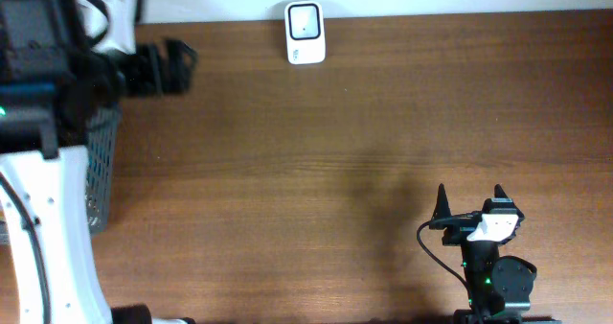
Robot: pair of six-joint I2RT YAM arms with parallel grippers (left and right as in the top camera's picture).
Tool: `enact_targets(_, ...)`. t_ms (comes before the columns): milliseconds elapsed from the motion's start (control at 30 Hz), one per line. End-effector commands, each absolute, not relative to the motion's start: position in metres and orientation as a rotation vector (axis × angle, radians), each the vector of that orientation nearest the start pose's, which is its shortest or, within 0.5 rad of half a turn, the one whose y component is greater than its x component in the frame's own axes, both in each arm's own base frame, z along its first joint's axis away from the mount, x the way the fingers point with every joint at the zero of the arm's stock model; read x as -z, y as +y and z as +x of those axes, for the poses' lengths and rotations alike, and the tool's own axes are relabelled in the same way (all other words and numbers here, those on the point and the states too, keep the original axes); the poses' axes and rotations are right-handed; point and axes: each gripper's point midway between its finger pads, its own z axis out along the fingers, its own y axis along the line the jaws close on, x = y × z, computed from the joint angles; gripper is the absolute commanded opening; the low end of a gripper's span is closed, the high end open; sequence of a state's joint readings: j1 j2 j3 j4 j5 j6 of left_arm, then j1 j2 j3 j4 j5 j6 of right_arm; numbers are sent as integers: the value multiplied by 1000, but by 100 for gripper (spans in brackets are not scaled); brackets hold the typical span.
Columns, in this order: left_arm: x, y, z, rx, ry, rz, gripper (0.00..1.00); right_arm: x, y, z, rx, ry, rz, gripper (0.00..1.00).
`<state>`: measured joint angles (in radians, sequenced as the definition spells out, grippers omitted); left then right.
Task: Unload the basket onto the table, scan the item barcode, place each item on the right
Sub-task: 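Move the left gripper over the grey basket and reach down inside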
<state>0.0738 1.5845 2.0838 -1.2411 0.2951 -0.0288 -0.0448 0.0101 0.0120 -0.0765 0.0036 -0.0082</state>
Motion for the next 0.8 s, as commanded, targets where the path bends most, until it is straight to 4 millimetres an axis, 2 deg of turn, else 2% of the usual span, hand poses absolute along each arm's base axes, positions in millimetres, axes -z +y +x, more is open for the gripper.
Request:
enact_targets(0,-412,70,397,193,2157,-422,99,-155,-12,246,48,1651,33,98)
enact_targets(67,-423,123,391,158,2053,-614,99,-155,-12,246,48,1651,33,98)
enact_targets(200,-430,188,371,44,1953,-778,99,-155,-12,246,48,1651,33,98)
enact_targets(267,-426,236,349,-114,1897,-936,99,-155,-12,246,48,1651,33,98)
enact_targets(367,-419,289,313,-339,1781,-1197,99,-155,-12,246,48,1651,33,98)
enact_targets(500,-398,305,309,-366,1821,-1259,99,-155,-12,246,48,1651,33,98)
enact_targets(633,-361,310,320,-342,1929,-1300,99,-155,-12,246,48,1651,33,98)
enact_targets(767,-321,321,331,-407,2122,-1210,99,-155,-12,246,48,1651,33,98)
